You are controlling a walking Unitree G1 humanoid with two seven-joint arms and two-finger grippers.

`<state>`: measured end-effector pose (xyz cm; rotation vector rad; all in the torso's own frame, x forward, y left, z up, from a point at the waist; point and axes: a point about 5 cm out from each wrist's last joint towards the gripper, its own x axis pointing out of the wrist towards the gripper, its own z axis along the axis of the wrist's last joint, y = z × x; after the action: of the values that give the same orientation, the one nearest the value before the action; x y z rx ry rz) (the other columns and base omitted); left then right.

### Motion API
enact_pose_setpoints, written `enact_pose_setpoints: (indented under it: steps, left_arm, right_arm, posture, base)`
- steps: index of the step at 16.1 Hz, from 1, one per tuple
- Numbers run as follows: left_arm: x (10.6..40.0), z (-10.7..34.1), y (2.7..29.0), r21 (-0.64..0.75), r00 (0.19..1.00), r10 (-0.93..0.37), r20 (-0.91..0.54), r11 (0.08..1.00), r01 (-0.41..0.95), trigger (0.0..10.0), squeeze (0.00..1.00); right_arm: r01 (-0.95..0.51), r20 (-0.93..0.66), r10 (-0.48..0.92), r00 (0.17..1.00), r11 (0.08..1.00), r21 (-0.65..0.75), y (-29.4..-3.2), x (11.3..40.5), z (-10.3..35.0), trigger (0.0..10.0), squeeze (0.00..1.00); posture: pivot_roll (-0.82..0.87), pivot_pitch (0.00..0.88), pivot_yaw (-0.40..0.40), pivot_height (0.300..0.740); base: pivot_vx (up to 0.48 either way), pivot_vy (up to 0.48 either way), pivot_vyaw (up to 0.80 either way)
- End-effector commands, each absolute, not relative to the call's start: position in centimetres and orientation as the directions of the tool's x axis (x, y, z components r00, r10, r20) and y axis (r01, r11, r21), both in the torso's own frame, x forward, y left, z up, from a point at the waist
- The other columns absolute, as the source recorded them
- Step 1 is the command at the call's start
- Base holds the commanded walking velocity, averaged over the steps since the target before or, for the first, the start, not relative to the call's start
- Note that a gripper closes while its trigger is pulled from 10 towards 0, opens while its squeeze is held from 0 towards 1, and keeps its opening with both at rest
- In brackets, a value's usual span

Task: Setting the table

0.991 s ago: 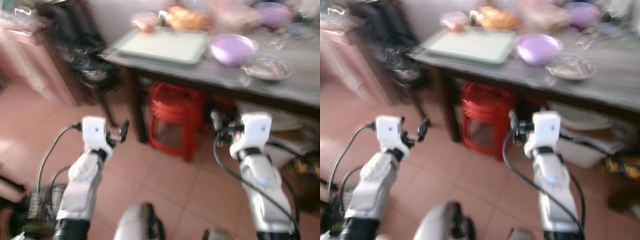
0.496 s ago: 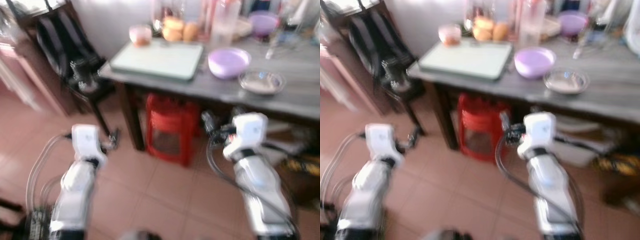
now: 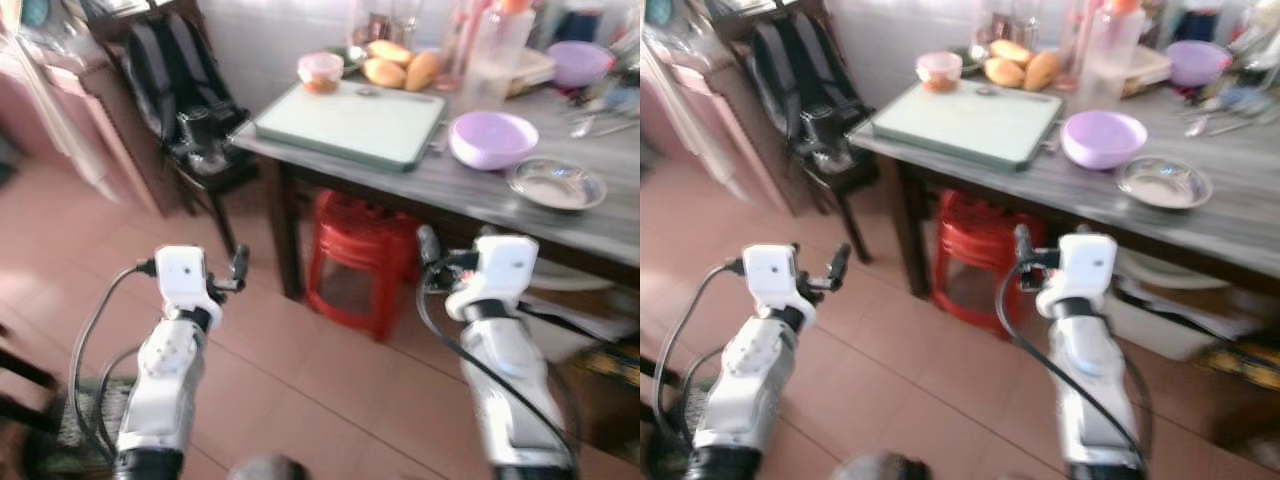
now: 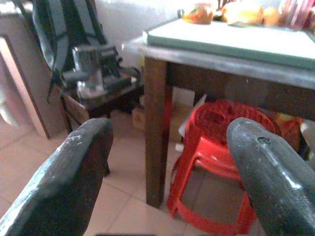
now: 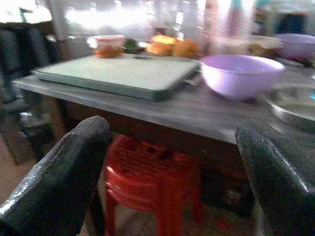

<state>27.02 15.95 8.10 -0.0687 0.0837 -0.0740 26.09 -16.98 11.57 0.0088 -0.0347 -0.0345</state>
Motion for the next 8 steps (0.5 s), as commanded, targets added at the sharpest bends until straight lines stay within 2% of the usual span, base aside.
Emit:
enact_pose_setpoints:
  steps: [1, 3, 5, 6, 8]
  left_arm:
    - [27.6, 8.6, 15.8, -0.081, 0.994, -0.086, -0.064, 0.993, 0.081, 10.0, 0.0]
    - [28.3, 9.1, 15.4, -0.062, 0.992, -0.117, -0.05, 0.992, 0.114, 10.0, 0.0]
    - [28.8, 9.6, 15.3, -0.099, 0.99, -0.135, -0.038, 0.987, 0.13, 10.0, 0.0]
    - [28.7, 9.4, 15.4, -0.12, 0.991, -0.128, -0.045, 0.985, 0.121, 10.0, 0.0]
    - [28.0, 8.4, 15.7, -0.123, 0.993, -0.093, -0.07, 0.989, 0.084, 10.0, 0.0]
  right_arm:
    - [0.109, -0.03, -0.108, 0.994, 0.994, 0.026, -17.9, 26.2, 10.6, 10.0, 0.0]
    - [0.111, -0.064, -0.11, 0.992, 0.994, 0.013, -17.8, 26.6, 9.9, 10.0, 0.0]
    - [0.163, -0.012, -0.164, 0.986, 0.983, -0.084, -18.1, 27.0, 10.7, 10.0, 0.0]
    - [0.046, 0.019, -0.046, 0.999, 0.999, -0.019, -17.5, 26.9, 11.1, 10.0, 0.0]
    - [0.156, 0.071, -0.149, 0.986, 0.984, -0.091, -18.2, 26.7, 11.4, 10.0, 0.0]
  posture:
    - [0.0, 0.0, 0.055, 0.74]
    - [0.0, 0.0, 0.055, 0.74]
    - [-0.02, 0.0, 0.066, 0.74]
    - [-0.03, 0.0, 0.071, 0.74]
    - [-0.04, 0.0, 0.075, 0.74]
  base:
    - [0.0, 0.0, 0.0]
    - [0.0, 0.0, 0.0]
    - [0.0, 0.0, 0.0]
    - [0.0, 0.0, 0.0]
    - [0.0, 0.0, 0.0]
